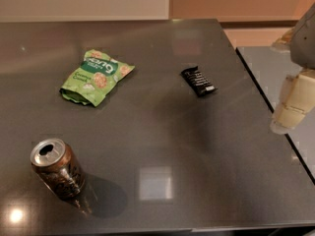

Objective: Pick rxbar chocolate

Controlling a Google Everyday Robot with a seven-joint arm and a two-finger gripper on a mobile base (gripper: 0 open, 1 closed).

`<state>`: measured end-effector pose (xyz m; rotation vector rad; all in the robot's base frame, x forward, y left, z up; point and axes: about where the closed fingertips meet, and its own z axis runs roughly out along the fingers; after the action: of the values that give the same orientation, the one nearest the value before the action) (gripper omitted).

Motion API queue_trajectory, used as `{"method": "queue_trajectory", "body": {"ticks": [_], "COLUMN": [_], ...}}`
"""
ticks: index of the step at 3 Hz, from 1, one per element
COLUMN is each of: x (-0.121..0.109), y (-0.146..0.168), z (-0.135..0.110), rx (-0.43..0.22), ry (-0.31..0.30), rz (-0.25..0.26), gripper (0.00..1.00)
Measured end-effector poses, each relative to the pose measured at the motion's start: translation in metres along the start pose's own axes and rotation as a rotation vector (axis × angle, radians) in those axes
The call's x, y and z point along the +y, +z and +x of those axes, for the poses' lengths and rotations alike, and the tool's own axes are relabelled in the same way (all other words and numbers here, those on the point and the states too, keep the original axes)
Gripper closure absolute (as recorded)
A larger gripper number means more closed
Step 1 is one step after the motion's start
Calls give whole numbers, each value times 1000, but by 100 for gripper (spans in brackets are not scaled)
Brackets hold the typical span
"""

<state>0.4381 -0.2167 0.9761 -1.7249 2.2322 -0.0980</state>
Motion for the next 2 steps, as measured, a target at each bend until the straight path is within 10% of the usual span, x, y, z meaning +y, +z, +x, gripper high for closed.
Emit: {"method": "queue_trajectory", "body": {"ticks": [2], "x": [-8], "y": [3], "z": [-1], "rx": [0], "ry": [21], "rz": [-9], "gripper": [0]}}
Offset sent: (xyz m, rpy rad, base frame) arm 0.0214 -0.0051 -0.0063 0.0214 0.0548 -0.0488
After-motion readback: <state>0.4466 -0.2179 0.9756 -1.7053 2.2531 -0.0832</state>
